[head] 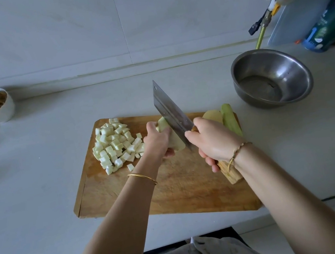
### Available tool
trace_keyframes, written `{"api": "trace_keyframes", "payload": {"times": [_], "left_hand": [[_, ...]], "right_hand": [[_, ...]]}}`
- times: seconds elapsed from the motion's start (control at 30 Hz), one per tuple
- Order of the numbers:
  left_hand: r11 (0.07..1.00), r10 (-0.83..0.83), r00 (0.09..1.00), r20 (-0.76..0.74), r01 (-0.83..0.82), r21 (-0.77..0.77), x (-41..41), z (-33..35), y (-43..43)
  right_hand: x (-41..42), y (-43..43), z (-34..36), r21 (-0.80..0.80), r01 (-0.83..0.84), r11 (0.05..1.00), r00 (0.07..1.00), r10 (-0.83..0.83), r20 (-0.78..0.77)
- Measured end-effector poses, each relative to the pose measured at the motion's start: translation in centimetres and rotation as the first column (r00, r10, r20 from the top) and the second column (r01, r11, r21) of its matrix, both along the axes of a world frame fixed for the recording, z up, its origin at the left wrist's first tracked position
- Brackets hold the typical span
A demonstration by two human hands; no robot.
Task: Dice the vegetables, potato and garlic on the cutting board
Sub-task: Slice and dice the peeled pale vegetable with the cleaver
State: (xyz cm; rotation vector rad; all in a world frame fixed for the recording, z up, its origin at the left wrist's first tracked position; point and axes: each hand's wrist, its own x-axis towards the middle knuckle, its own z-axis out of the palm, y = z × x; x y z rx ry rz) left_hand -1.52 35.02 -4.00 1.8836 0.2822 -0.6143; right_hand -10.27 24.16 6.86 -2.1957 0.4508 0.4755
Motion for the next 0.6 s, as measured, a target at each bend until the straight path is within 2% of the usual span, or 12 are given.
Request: {"api": "trace_keyframes", "payload": {"times": [0.1,0.27,0.6], "left_hand": [[1.000,0.005,1.000,-0.004,-0.005,-0.005,-0.1,0.0,0.0],[1.000,0.009,1.000,-0.005,-0.009,-0.022,0.0,0.1,0.2],[0.999,0.030,1.000,0.002,-0.030,-0.016,-0.2,0.4,0.1]], "right_hand": [[0.9,0.2,-0.1,0.046,0.037,0.998,0.999,-0.037,-0.010],[-0.7,0.2,-0.4,-0.020,-0.038,0.999,0.999,0.038,0.004],[-0.3,0.6,-1.9,-0.046,-0.037,0.998,0.999,0.037,-0.003]]}}
